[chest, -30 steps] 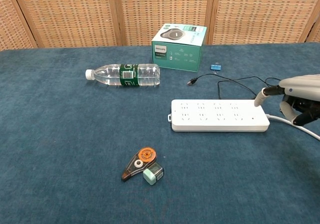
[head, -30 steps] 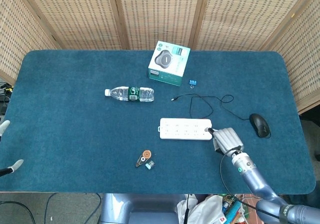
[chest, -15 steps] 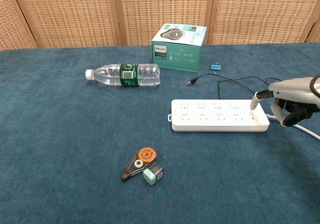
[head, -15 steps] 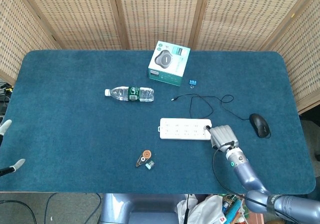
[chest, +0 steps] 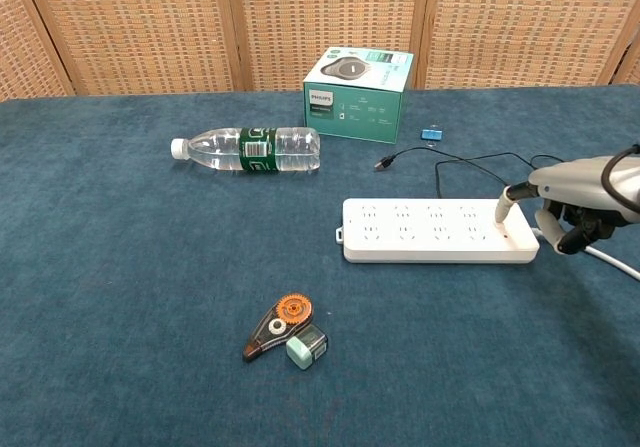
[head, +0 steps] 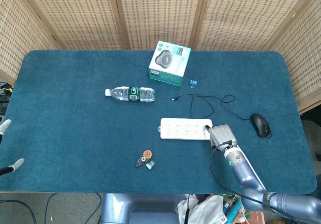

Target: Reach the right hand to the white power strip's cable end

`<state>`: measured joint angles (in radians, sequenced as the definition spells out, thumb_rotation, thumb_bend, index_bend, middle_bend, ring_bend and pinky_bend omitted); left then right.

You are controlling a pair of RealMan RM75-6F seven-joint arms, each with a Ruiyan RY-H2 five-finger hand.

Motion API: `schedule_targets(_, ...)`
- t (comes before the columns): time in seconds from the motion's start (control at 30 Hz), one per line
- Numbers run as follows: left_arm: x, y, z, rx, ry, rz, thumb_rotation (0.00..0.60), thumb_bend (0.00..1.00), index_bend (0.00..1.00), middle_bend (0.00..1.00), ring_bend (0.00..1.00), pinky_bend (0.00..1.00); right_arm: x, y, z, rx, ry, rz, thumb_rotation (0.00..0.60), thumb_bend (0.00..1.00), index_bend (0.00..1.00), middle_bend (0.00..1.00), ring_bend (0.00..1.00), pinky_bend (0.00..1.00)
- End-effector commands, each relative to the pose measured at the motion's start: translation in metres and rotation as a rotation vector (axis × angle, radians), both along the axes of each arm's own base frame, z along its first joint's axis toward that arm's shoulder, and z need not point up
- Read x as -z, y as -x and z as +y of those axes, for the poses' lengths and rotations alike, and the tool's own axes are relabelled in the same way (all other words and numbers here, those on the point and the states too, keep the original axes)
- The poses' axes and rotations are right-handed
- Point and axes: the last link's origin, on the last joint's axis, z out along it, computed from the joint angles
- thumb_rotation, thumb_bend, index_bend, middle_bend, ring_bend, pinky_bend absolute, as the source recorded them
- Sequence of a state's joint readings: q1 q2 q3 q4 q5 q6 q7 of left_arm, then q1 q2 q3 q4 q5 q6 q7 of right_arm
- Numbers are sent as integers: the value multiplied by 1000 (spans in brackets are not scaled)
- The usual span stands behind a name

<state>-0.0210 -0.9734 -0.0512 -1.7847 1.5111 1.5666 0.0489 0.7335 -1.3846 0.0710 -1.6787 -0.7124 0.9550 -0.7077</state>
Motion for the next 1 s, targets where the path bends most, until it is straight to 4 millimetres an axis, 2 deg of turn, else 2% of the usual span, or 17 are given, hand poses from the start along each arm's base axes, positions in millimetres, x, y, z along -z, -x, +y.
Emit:
schedule_targets(0.03, 1, 0, 0, 0, 1, 2, 600, 0, 0, 0, 0, 0, 2, 0, 1, -4, -4, 10, 600, 866, 215, 777, 895, 1000)
schedule_targets(0.6, 0, 1, 0, -3, -2, 4, 600, 0, 0, 0, 0, 0, 3, -3, 2, -13, -5, 66, 600, 867, 216, 778, 895, 1000)
schedule_targets(0.8, 1, -2, 1, -3, -3, 2, 600, 0, 0, 0, 0, 0, -23, -25, -7, -96, 127, -48, 600, 866, 216, 778, 895, 1000)
schedule_targets(1.0, 0, 0, -1, 1, -1, 1, 600, 0, 0, 0, 0, 0, -59, -39, 1, -174, 218, -131, 600, 866, 216, 778, 895, 1000)
